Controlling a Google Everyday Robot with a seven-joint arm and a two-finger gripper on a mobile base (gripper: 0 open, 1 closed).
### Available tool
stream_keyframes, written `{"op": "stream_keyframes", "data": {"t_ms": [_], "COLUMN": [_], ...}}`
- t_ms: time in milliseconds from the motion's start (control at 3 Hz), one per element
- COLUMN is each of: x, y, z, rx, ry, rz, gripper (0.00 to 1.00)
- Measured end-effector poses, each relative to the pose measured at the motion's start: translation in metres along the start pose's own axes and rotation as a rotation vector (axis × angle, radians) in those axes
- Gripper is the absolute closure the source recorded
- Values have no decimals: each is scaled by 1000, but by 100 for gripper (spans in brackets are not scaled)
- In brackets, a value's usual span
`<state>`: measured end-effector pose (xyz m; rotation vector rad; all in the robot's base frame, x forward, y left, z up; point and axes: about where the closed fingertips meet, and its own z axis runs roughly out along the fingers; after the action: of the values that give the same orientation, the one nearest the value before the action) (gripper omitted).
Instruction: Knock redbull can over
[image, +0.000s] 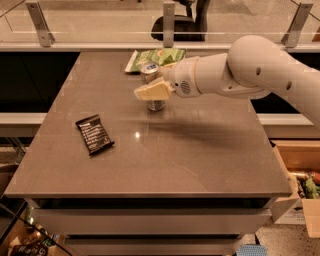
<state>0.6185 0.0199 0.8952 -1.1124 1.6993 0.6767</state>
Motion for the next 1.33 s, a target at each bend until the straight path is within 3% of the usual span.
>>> {"op": "stream_keyframes", "data": {"t_ms": [667,1000,1333], "x": [-2,-3,-6], "y": [3,5,4], "z": [3,4,3], "rx": [-6,-10,-7], "ry": [0,-1,22], "rz": [-4,-5,-11], "gripper": [86,100,100]}}
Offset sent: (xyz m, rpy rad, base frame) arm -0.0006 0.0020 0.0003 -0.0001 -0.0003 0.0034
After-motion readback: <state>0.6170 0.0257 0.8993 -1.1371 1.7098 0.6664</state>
